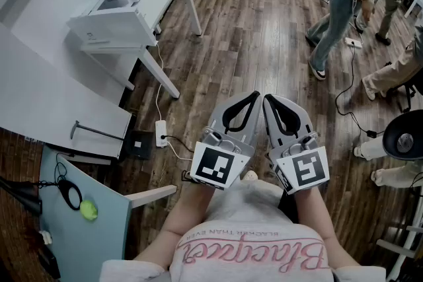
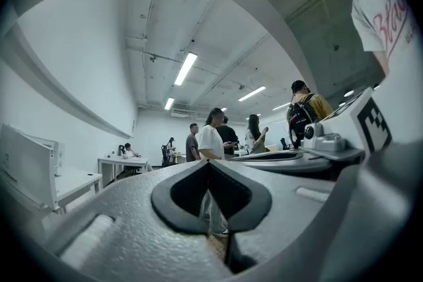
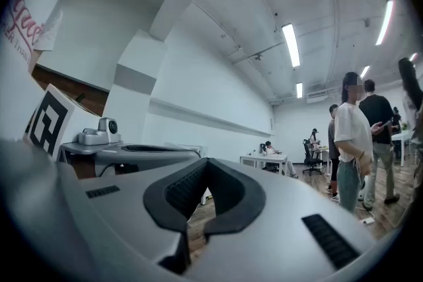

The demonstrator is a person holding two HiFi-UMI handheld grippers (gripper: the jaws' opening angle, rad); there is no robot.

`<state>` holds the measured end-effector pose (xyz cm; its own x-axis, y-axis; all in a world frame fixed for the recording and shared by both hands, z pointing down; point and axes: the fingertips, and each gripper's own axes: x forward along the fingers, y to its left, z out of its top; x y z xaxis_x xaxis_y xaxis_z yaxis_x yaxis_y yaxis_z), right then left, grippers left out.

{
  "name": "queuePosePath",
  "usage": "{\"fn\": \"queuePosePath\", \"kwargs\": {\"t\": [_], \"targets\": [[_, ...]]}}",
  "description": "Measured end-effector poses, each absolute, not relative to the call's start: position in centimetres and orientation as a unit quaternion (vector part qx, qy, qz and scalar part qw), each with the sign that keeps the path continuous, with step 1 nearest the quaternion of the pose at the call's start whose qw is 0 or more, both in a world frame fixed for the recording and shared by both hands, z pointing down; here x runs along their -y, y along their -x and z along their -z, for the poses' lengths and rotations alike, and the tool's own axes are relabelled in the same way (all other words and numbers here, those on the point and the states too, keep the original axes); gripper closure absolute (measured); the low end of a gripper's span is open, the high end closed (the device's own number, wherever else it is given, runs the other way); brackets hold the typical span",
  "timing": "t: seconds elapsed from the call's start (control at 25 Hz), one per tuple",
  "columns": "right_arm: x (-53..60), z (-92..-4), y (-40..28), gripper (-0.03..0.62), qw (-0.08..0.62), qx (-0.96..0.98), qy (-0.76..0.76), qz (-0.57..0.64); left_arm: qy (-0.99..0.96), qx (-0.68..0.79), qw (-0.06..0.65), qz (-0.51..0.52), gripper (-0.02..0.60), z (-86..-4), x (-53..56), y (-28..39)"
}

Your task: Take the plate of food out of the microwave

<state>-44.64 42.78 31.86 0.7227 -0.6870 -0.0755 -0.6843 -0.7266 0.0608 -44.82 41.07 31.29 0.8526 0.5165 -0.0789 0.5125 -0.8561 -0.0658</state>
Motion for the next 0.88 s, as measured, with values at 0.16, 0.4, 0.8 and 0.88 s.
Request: {"fn": "queuePosePath", "kwargs": {"t": [0.16,0.4,0.8,0.88], "targets": [[-42.4,-31.7,44.9,0.586,0.013,0.377,-0.925,0.045,0.963,0.264,0.018,-0.053,0.578,-31.0,-40.9,44.6],[-42.0,-31.8,44.0,0.586,0.01,0.381,-0.924,0.038,0.966,0.253,0.021,-0.054,0.578,-30.9,-40.2,44.0],[-40.0,-31.2,38.3,0.586,0.015,0.391,-0.919,0.044,0.967,0.248,0.027,-0.049,0.578,-30.5,-38.1,38.3],[-39.6,-30.9,36.8,0.586,0.017,0.393,-0.918,0.044,0.967,0.249,0.024,-0.047,0.578,-30.4,-37.8,36.8]]}}
